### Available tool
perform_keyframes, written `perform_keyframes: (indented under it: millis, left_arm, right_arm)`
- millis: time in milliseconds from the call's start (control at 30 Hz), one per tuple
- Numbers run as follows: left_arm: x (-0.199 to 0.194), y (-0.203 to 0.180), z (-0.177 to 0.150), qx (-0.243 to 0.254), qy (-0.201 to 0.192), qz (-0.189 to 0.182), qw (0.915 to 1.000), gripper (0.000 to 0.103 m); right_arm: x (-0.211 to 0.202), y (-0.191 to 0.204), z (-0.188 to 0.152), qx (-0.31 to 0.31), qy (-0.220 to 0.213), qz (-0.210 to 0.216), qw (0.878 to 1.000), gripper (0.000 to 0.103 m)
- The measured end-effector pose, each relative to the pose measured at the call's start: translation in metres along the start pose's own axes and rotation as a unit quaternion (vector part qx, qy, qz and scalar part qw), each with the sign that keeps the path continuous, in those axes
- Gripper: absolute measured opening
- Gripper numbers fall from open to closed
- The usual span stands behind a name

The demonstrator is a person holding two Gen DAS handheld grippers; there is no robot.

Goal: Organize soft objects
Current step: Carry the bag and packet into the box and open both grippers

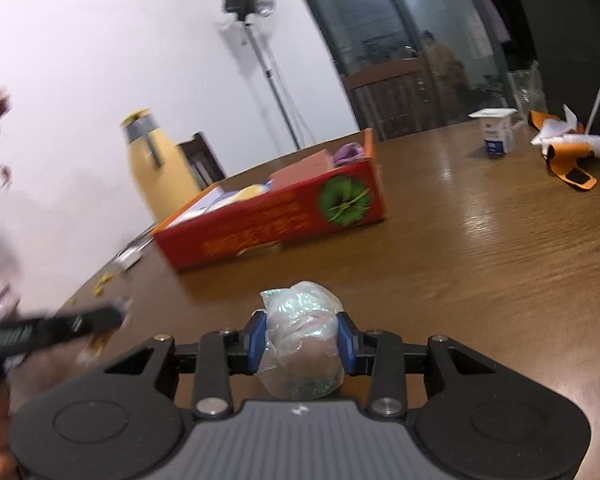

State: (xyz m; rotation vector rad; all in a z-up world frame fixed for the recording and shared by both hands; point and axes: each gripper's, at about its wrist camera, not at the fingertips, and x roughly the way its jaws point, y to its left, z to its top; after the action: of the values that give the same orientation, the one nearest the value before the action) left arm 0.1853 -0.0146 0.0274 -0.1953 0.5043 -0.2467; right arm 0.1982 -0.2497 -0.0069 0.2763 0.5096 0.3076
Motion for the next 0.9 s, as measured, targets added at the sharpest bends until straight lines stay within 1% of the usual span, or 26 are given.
perform_keyframes:
  millis: [133,233,333,400,433,500,567,600,667,700,767,833,900]
  left_arm:
    - [-0.008,0.002,0.008,-0.007,-0.015,-0.014,0.9998,0.013]
    - [-0.003,0.007,0.025,-0.007,-0.025,-0.028,0.9993,0.013]
    - [0.013,0.015,0.053,-0.014,-0.028,-0.046,0.9984,0.013]
    - [0.033,0.021,0.083,0.000,-0.036,-0.049,0.9981,0.013]
    - [0.043,0.023,0.095,0.008,-0.040,-0.045,0.9981,0.013]
    - [0.076,0.028,0.130,0.024,-0.042,-0.040,0.9980,0.013]
    - [0.109,0.034,0.158,0.020,-0.032,-0.047,0.9982,0.013]
    - [0.133,0.040,0.176,0.004,-0.019,-0.051,0.9985,0.013]
    - [0.178,0.047,0.199,-0.012,0.012,-0.055,0.9983,0.013]
    - [0.200,0.050,0.207,-0.017,0.024,-0.047,0.9984,0.013]
    - [0.239,0.054,0.215,-0.012,0.050,-0.035,0.9980,0.013]
    - [0.280,0.060,0.216,-0.014,0.081,-0.011,0.9966,0.013]
    - [0.319,0.066,0.212,-0.013,0.120,-0.004,0.9926,0.014]
  right_arm:
    - [-0.017,0.012,0.005,-0.015,-0.010,0.008,1.000,0.036]
    - [-0.016,0.012,0.020,-0.029,-0.008,0.004,1.000,0.036]
    - [-0.009,0.012,0.049,-0.055,-0.017,-0.006,0.998,0.036]
    - [-0.001,0.012,0.075,-0.078,-0.030,-0.007,0.996,0.036]
    - [0.007,0.012,0.091,-0.093,-0.036,-0.007,0.995,0.036]
    - [0.032,0.010,0.127,-0.117,-0.035,-0.012,0.992,0.036]
    - [0.064,0.005,0.159,-0.123,-0.022,-0.019,0.992,0.036]
    - [0.086,0.002,0.177,-0.124,-0.010,-0.019,0.992,0.036]
    - [0.126,-0.006,0.202,-0.113,0.014,-0.015,0.993,0.036]
    - [0.151,-0.009,0.214,-0.122,0.028,-0.027,0.992,0.036]
    - [0.191,-0.009,0.226,-0.153,0.056,-0.052,0.985,0.036]
    - [0.229,-0.013,0.232,-0.170,0.092,-0.074,0.978,0.036]
    - [0.262,-0.015,0.232,-0.193,0.116,-0.100,0.969,0.036]
